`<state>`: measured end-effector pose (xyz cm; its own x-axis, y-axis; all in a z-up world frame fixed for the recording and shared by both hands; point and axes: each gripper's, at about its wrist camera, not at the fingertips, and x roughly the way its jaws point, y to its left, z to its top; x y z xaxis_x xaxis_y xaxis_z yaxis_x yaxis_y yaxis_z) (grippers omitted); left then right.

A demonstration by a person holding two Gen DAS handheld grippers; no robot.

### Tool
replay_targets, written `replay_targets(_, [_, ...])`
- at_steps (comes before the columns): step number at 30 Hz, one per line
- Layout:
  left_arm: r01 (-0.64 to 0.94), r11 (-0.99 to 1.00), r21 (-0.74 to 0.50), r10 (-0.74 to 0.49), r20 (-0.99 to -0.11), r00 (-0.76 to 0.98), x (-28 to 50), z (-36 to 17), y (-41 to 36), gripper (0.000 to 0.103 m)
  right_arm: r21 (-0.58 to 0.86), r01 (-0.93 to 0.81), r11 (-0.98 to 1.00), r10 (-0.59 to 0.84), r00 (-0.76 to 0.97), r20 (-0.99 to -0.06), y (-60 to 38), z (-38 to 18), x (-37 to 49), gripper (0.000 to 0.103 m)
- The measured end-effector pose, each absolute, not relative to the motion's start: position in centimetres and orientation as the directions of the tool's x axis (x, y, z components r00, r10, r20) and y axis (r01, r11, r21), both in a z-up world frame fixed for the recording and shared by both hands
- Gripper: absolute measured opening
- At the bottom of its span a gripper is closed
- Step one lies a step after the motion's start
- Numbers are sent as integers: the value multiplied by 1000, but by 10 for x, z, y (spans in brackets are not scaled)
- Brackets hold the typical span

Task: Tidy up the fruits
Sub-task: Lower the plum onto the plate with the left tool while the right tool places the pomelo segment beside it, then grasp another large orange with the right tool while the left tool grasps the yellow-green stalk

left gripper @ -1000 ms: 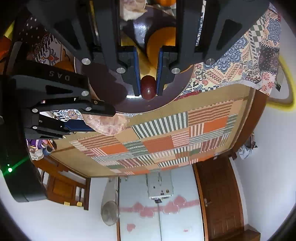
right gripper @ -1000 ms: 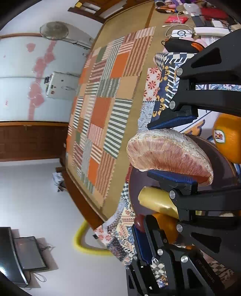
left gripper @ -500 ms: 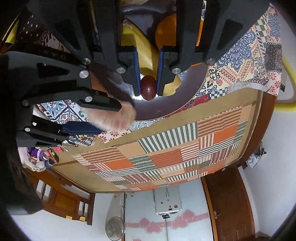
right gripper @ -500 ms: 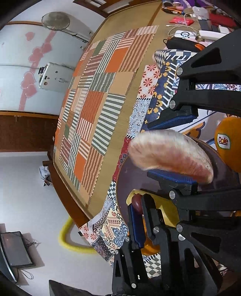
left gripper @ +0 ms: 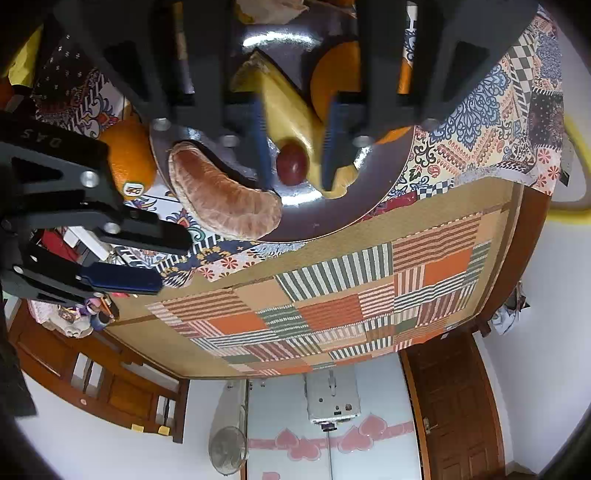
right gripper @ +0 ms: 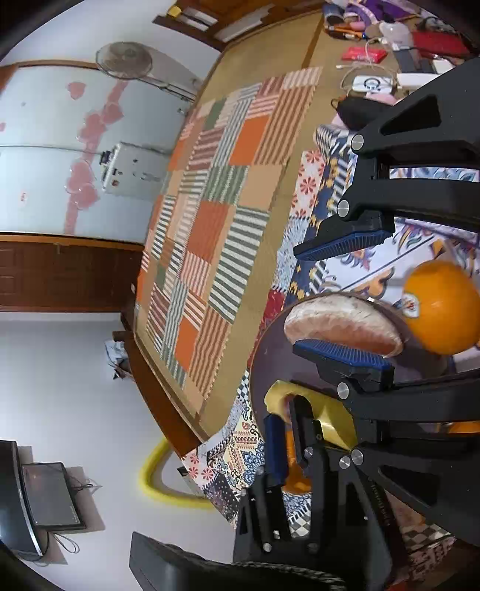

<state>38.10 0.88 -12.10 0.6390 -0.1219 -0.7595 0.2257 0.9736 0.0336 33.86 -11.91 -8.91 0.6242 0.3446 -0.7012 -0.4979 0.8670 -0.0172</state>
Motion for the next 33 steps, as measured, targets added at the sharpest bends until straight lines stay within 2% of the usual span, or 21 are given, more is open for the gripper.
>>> replay_targets(2, [223, 974, 40, -120, -743, 659, 376, -117, 8, 48, -23, -493, 870, 344, 639, -688, -124, -86, 330, 46])
replay_targets(7, [217, 974, 60, -108, -722, 683, 362, -107, 8, 48, -29, -482, 876, 344, 663, -665, -135, -81, 313, 48])
replay_targets(11, [200, 978, 53, -107, -695, 711, 343, -96, 17, 50, -20, -468, 884, 343, 677, -651, -144, -81, 302, 59])
replay_targets(24, [119, 993, 28, -68, -682, 728, 282, -108, 63, 56, 8, -457, 889, 332, 633, -700, -153, -124, 285, 59])
replay_targets(26, [112, 993, 25, -64, -692, 719, 278, -114, 67, 57, 30, -458, 888, 344, 622, -703, -157, -129, 285, 65])
replay_targets(33, [103, 995, 13, -63, -714, 697, 270, -132, 72, 57, 41, -460, 887, 347, 605, -717, -152, -135, 293, 65])
